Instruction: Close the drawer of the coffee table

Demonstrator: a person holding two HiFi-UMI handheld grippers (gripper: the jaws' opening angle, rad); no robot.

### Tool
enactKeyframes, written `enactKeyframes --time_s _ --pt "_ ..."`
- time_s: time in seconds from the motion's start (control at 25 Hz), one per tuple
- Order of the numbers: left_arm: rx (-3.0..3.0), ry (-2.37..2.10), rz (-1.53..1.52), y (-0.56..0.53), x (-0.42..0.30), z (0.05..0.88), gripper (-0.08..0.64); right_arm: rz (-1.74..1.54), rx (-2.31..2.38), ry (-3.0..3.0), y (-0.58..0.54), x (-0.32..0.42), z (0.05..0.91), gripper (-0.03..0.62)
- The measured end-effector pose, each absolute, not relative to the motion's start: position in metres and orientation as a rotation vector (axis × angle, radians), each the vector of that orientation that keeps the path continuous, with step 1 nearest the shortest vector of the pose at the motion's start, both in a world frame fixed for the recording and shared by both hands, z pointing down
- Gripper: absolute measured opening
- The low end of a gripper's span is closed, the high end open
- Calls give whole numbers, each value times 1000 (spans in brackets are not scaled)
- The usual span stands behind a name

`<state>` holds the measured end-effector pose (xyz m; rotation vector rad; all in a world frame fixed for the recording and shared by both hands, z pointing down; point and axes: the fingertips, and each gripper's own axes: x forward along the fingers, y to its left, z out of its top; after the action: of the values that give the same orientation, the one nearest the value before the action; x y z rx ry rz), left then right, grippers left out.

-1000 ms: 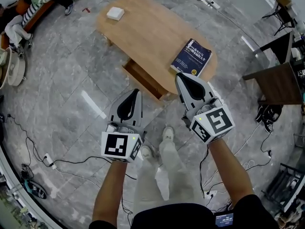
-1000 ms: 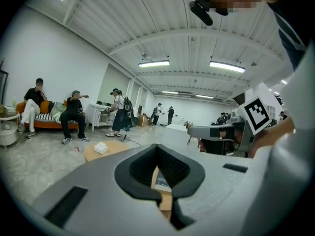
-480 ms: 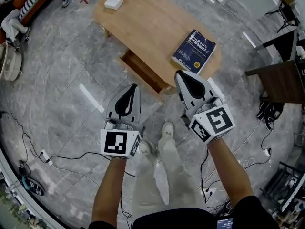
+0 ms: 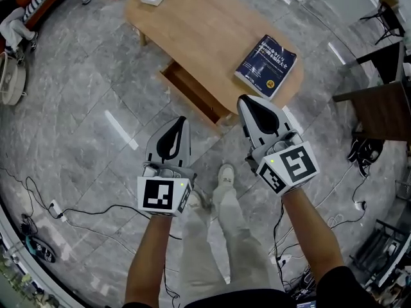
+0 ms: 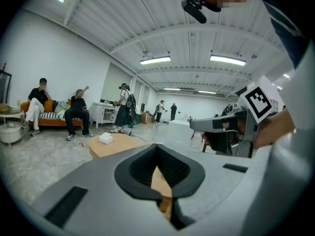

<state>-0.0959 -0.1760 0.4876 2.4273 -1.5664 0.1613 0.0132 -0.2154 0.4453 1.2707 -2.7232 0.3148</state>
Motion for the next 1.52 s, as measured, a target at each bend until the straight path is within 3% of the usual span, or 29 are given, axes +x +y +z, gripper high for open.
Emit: enactKeyframes --time_s 1.52 --pt "2291 -1533 313 -187 -102 636 2 409 1182 -2687 -224 -6 543 11"
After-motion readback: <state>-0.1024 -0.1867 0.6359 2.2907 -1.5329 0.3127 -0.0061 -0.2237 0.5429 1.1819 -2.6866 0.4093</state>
